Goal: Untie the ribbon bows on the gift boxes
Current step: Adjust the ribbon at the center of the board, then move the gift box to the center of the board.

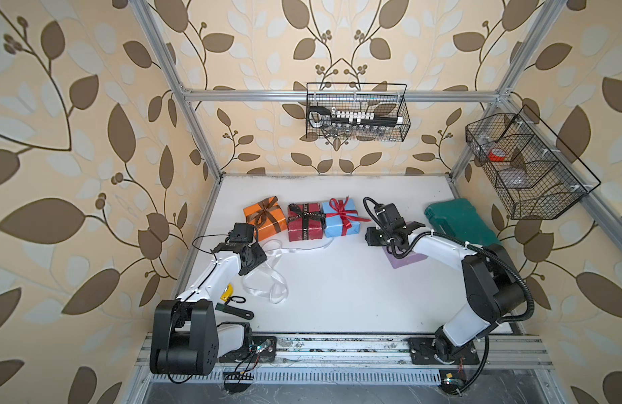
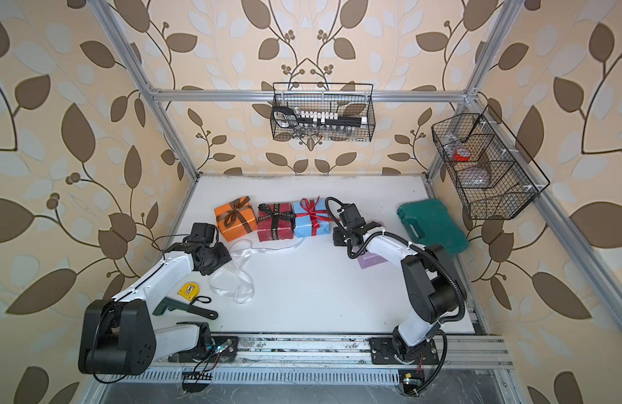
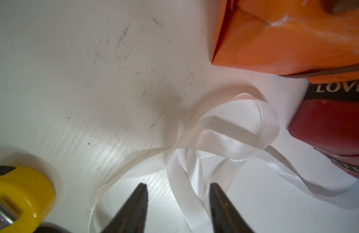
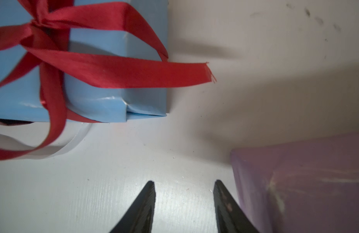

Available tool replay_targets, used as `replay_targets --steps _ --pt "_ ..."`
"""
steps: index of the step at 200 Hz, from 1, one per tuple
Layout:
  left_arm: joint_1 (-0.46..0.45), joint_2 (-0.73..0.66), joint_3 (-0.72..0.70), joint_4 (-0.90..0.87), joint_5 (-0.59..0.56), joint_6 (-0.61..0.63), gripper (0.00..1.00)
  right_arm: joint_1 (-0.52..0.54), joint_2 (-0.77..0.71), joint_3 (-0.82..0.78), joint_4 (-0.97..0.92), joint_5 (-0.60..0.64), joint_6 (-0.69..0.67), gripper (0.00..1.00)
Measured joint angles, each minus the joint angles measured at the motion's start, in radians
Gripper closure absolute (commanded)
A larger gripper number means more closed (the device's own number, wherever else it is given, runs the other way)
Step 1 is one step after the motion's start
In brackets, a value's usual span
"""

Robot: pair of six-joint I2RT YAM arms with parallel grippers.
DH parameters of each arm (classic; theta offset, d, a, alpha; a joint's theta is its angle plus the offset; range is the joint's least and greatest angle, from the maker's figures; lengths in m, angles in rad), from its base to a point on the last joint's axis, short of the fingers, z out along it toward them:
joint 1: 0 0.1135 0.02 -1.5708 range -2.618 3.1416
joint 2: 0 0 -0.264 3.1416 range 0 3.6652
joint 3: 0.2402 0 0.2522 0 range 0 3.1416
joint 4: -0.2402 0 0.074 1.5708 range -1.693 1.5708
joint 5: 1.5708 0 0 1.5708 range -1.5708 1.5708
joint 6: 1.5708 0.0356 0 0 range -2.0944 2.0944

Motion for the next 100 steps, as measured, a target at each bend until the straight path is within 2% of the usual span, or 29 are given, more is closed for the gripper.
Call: replay_targets --steps 45,70,100 --pt "-0.029 -0.025 0.096 -0.024 0.087 0.007 0.01 0.000 -0.008 0.094 -0.014 -0.070 -0.013 0.42" --pt "-0.131 -0.089 0.137 -0.010 0.139 0.001 0.01 -0.001 0.039 0.219 -0.013 -0.097 -0.047 0.40" --pt "-0.272 -0.116 0.135 0.088 0.216 -0.056 0.01 -0.014 0.186 0.393 0.008 -0.142 -0.098 0.33"
